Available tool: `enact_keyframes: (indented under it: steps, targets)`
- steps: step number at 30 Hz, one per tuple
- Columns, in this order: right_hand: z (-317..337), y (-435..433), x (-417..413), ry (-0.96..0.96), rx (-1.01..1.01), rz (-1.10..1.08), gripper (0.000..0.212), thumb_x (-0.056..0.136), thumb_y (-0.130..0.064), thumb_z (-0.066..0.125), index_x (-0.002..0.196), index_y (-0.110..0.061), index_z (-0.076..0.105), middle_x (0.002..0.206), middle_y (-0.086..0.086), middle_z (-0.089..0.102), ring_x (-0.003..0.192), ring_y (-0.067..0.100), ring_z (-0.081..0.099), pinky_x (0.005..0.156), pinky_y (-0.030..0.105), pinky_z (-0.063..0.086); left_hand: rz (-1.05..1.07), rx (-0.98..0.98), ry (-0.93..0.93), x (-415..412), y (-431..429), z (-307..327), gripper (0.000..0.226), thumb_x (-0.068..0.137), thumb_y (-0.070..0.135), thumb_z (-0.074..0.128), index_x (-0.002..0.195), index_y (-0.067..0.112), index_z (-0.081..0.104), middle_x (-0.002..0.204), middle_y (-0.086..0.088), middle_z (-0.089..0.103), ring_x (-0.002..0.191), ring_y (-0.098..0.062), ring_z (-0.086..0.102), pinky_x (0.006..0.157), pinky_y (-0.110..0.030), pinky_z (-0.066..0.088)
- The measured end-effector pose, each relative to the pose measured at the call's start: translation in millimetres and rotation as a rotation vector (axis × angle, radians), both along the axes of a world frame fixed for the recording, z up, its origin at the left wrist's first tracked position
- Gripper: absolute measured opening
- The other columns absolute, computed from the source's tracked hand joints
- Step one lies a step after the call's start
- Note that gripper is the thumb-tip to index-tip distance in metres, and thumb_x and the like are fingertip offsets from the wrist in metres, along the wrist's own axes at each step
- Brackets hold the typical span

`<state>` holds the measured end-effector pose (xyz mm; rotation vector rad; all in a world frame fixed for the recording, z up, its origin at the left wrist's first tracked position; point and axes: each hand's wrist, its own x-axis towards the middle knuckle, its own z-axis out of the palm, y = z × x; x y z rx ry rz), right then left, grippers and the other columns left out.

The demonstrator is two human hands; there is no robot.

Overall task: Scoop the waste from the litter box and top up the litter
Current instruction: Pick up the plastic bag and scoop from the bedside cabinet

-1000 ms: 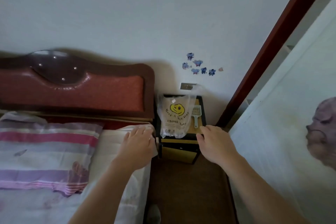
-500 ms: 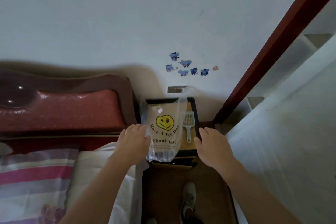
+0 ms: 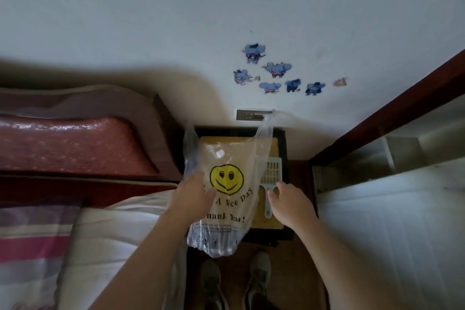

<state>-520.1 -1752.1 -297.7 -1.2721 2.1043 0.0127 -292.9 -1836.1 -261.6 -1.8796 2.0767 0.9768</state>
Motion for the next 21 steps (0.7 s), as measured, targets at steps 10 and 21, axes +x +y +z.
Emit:
enact_keyframes:
  steps: [10,21]
  targets:
    - [-120.0,3.8,11.3,-0.043,-0.024,-0.336,0.042,0.091,-0.059,0.045,0.105,-0.024,0.062,0.083,-0.007,0.067,0.072,0.009,0.066,0.059,0.03,0.055,0.292,0.077,-0.007,14.2,-4.0,-124.3,0.102,0.067,0.067,0.069,0.146,0.026,0.02,0.143,-0.01,0.04,0.124,-0.034,0.05,0.093,-0.049,0.05]
    - [-143.9,2.6,15.6,-0.276,-0.115,-0.603,0.029,0.094,-0.03,0.063,0.077,-0.007,0.067,0.068,0.01,0.068,0.063,0.023,0.066,0.054,0.031,0.047,0.449,-0.072,0.187,13.4,-10.0,-150.9,0.036,0.084,0.019,0.069,0.119,0.013,0.06,0.082,0.005,0.063,0.077,-0.018,0.06,0.065,-0.031,0.049]
